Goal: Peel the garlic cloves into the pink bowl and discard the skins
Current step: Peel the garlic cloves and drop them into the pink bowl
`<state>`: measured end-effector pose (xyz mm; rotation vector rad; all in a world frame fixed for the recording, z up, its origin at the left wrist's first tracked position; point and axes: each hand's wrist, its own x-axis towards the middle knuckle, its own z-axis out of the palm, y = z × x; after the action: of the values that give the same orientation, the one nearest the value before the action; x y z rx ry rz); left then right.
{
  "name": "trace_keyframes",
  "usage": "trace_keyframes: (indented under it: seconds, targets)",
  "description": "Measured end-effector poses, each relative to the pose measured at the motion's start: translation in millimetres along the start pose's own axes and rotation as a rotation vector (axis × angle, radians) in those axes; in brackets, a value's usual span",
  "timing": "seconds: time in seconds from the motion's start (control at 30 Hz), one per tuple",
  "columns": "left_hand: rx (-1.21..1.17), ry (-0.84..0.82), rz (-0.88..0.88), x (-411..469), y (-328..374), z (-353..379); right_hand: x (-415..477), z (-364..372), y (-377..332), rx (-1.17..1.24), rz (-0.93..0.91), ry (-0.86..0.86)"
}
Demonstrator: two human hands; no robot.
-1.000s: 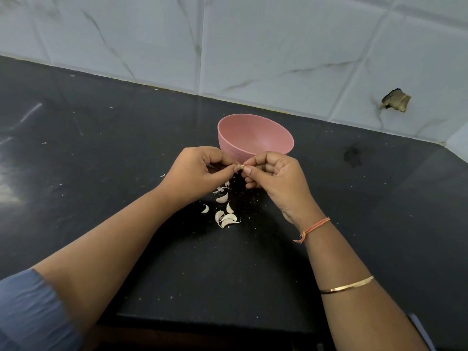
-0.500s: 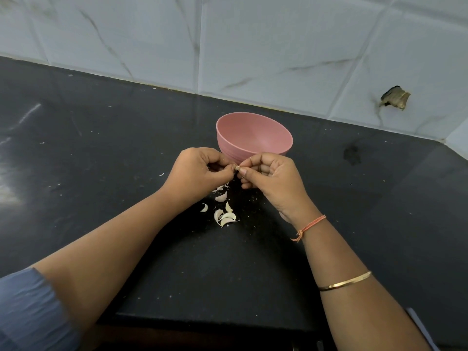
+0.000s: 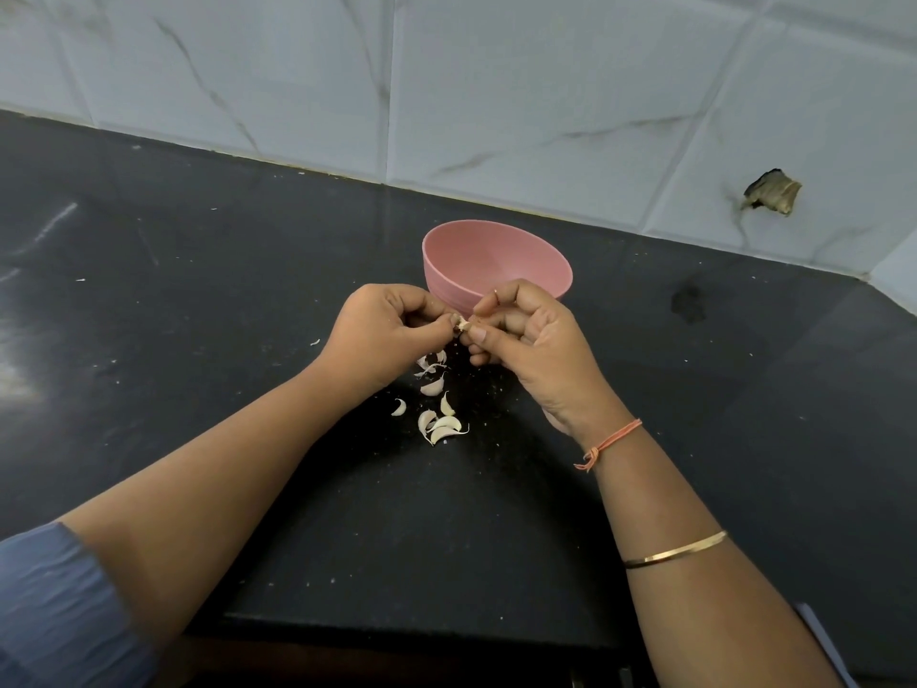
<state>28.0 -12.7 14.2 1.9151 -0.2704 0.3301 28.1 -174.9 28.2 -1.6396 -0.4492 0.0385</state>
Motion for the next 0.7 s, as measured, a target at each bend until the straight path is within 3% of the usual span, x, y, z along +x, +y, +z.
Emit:
trace_keyframes:
  seconds: [0.7]
  targets:
    - [0.039,0.083,-0.096,1.5,-1.6,-3.1,-0.6,0.1,-0.9,-0.102,-0.107,0.045]
